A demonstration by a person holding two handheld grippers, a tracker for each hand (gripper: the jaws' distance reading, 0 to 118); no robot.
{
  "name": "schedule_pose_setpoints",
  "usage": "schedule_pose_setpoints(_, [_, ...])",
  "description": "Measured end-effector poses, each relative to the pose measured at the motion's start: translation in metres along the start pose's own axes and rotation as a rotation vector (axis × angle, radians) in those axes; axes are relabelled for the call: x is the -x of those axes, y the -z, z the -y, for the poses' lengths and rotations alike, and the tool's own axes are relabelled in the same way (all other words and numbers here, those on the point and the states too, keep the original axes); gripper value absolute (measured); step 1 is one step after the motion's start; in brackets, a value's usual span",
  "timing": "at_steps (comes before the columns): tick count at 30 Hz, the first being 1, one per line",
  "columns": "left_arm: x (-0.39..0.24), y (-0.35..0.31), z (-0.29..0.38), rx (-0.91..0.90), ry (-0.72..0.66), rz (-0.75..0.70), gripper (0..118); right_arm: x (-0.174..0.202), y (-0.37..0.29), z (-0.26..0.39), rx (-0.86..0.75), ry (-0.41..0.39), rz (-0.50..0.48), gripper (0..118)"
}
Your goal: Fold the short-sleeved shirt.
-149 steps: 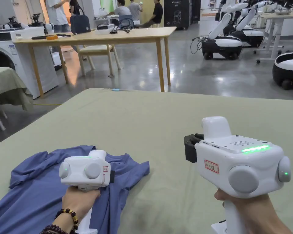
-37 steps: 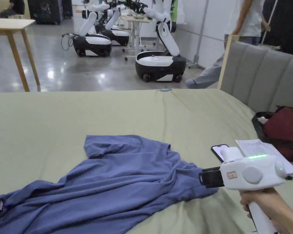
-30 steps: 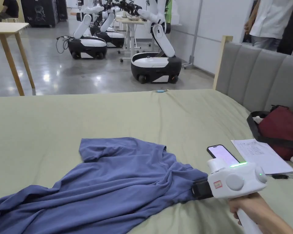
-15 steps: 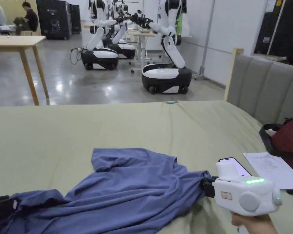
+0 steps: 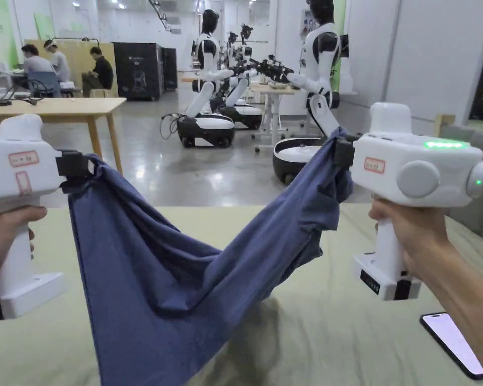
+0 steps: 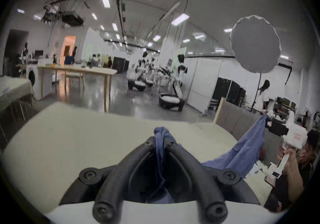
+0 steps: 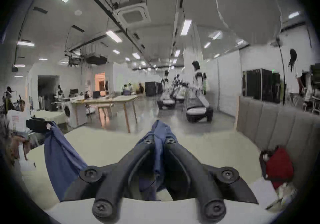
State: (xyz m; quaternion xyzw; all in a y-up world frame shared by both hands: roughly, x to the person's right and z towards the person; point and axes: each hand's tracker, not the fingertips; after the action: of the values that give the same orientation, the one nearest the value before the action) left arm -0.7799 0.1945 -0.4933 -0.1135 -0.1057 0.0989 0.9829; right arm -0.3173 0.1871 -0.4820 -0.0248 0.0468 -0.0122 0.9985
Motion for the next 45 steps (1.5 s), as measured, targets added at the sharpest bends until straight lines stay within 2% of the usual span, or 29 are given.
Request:
schedule_pose_setpoints(1, [-0.002, 0.009, -0.019, -0.016, 0.020, -0.014, 5, 0.001, 0.012, -0.018, -0.002, -0.001, -0.019, 7])
schedule_pose_setpoints(3, [-0.005, 0.025, -0.052, -0.031, 0.037, -0.055, 5, 0.007, 0.031, -0.053, -0.031, -0.015, 0.015, 7])
schedule_pose_setpoints(4, [-0.005, 0.034, -0.069, -0.046, 0.038, -0.080, 5, 0.010, 0.043, -0.073, -0.041, -0.050, 0.044, 7])
schedule_pose_setpoints(8, [-0.006, 0.059, -0.112, -0.083, 0.063, -0.147, 5, 0.011, 0.083, -0.124, -0.007, -0.099, 0.132, 7])
schedule_pose_setpoints(10, [-0.004, 0.070, -0.122, -0.104, 0.059, -0.158, 5, 0.009, 0.098, -0.133, 0.010, -0.195, 0.178, 7])
schedule_pose_setpoints(11, [-0.004, 0.073, -0.123, -0.169, 0.070, -0.175, 5, 0.007, 0.104, -0.135, 0.025, -0.168, 0.195, 7])
schedule_pose_setpoints(12, [-0.003, 0.078, -0.123, -0.171, 0.048, -0.192, 5, 0.004, 0.109, -0.138, 0.080, -0.107, 0.195, 7])
schedule_pose_setpoints(13, [0.001, 0.083, -0.124, -0.161, 0.006, -0.171, 5, 0.001, 0.112, -0.134, 0.069, -0.088, 0.166, 7])
schedule_pose_setpoints(14, [0.002, 0.087, -0.122, -0.156, -0.005, -0.160, 5, -0.002, 0.118, -0.132, 0.066, -0.108, 0.180, 7])
schedule_pose_setpoints(20, [0.019, 0.122, -0.076, -0.134, 0.021, -0.160, 5, -0.009, 0.131, -0.100, 0.080, -0.048, 0.164, 7])
schedule_pose_setpoints(23, [0.029, 0.138, -0.039, -0.082, 0.045, -0.177, 5, -0.008, 0.139, -0.064, 0.126, -0.035, 0.134, 7])
schedule_pose_setpoints(31, [0.052, 0.163, 0.091, 0.095, -0.037, -0.182, 5, -0.006, 0.152, 0.054, 0.270, -0.008, 0.110, 7])
schedule_pose_setpoints(36, [0.057, 0.133, 0.113, 0.117, -0.053, -0.158, 5, -0.025, 0.129, 0.081, 0.271, 0.005, 0.066, 7])
schedule_pose_setpoints(39, [0.054, 0.087, 0.123, 0.036, -0.066, -0.094, 5, -0.035, 0.080, 0.083, 0.246, 0.063, 0.007, 7])
schedule_pose_setpoints(40, [0.053, 0.068, 0.131, 0.040, -0.101, -0.073, 5, -0.038, 0.057, 0.085, 0.231, 0.057, -0.014, 7])
schedule_pose_setpoints(42, [0.050, 0.030, 0.149, 0.063, -0.121, -0.029, 5, -0.037, 0.010, 0.092, 0.224, -0.004, -0.023, 7])
schedule_pose_setpoints(45, [0.046, -0.025, 0.184, 0.138, -0.053, -0.022, 5, -0.047, -0.052, 0.108, 0.241, -0.055, -0.058, 7])
